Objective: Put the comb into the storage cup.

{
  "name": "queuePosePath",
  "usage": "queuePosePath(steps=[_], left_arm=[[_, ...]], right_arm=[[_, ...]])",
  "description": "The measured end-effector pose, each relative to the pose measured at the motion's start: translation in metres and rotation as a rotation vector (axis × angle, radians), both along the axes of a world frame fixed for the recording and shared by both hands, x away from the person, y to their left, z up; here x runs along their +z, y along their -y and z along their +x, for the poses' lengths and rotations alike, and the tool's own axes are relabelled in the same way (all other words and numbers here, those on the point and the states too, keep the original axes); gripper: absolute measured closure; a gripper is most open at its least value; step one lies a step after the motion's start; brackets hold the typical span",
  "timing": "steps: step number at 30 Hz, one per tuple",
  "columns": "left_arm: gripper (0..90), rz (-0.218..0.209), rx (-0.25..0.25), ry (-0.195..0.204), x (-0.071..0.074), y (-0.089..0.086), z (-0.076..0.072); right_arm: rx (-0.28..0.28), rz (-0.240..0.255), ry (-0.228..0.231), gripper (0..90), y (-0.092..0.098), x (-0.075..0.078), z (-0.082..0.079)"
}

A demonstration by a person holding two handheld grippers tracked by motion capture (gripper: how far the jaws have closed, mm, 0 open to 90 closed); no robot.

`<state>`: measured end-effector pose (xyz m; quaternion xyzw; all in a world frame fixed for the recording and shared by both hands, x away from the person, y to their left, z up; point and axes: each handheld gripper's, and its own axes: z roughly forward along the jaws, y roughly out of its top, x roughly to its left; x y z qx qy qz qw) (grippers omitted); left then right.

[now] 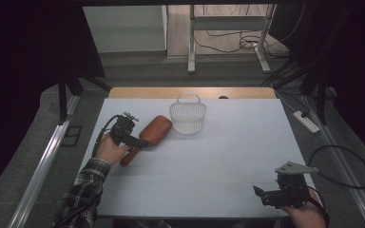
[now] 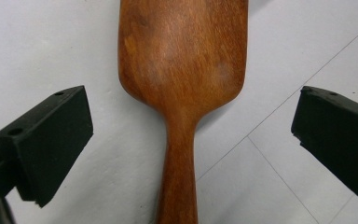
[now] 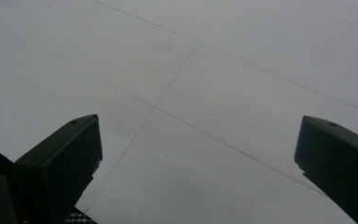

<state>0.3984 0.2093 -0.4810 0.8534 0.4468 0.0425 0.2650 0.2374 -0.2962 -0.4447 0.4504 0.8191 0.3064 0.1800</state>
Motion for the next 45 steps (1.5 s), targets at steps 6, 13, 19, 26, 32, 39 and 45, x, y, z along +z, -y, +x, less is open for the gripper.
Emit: queuePosePath(steps=[6,13,19,26,32,39,45], left_arm=[[0.0,-0.009,-0.007,-0.009,-0.006,0.0,0.001],[0.0,0.028,-0.027,-0.018,-0.019,0.004,0.002],[0.0,0.058,-0.044,-0.038,-0.028,0.007,0.002],[0.0,0.076,-0.041,-0.046,-0.032,0.006,0.003],[0.0,0.059,-0.033,-0.057,-0.029,0.003,0.003],[15.9,0.135,-0.057,-0.039,-0.03,0.007,-0.001],[38.8,0.132,-0.079,-0.047,-0.03,0.007,-0.002]], right_arm=[[0.003,-0.001,0.001,0.9,0.0,0.0,0.0],[0.004,-0.001,0.001,0.9,0.0,0.0,0.0],[0.007,-0.003,0.001,0.9,0.0,0.0,0.0],[0.008,-0.003,0.001,0.9,0.0,0.0,0.0],[0.01,-0.004,0.002,0.9,-0.001,0.0,-0.001],[0.013,-0.005,0.004,0.9,-0.001,0.0,-0.001],[0.015,-0.007,0.004,0.9,-0.001,0.0,-0.001]])
